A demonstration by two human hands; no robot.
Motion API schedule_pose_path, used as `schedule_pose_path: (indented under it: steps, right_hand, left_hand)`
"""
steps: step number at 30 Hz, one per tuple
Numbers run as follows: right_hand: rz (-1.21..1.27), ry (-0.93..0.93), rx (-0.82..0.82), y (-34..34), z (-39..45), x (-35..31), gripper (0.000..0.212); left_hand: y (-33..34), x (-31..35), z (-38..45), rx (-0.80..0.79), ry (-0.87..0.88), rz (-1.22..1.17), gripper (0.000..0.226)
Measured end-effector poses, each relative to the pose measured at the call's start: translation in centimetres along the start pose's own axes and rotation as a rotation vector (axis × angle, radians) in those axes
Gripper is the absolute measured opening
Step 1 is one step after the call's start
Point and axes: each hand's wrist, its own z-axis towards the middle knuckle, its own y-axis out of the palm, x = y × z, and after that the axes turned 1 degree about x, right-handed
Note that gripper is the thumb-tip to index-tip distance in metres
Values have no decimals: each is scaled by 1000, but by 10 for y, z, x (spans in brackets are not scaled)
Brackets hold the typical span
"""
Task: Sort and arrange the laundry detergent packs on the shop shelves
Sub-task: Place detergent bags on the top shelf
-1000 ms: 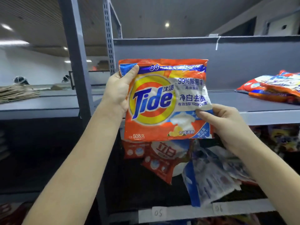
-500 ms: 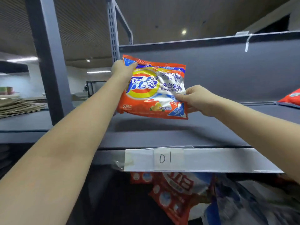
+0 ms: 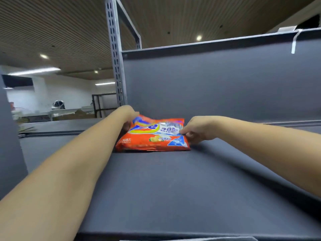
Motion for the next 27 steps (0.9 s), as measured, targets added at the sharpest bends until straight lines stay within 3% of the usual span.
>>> schedule_pose_path:
  steps: [5,8,11,18,27]
  right_hand:
    - [-258,-59,153,-17,-7,5,14]
    - [-575,-177,238,-30,-27,13,22]
    - [-861,-217,323,-45,-53,29,27]
    - [-1193,-127,385,-123,-121,89,29]
    - [-1277,3,583,-290,-208,161,25]
  left_hand:
    - [10,8,-6,55,76,420,29]
    - [15,41,-29,207,254,550,33]
    - [26,84,-61,261,445,618,34]
    - [74,207,-128,232,700,594,35]
    - [108,374,-188,165,777,410,39]
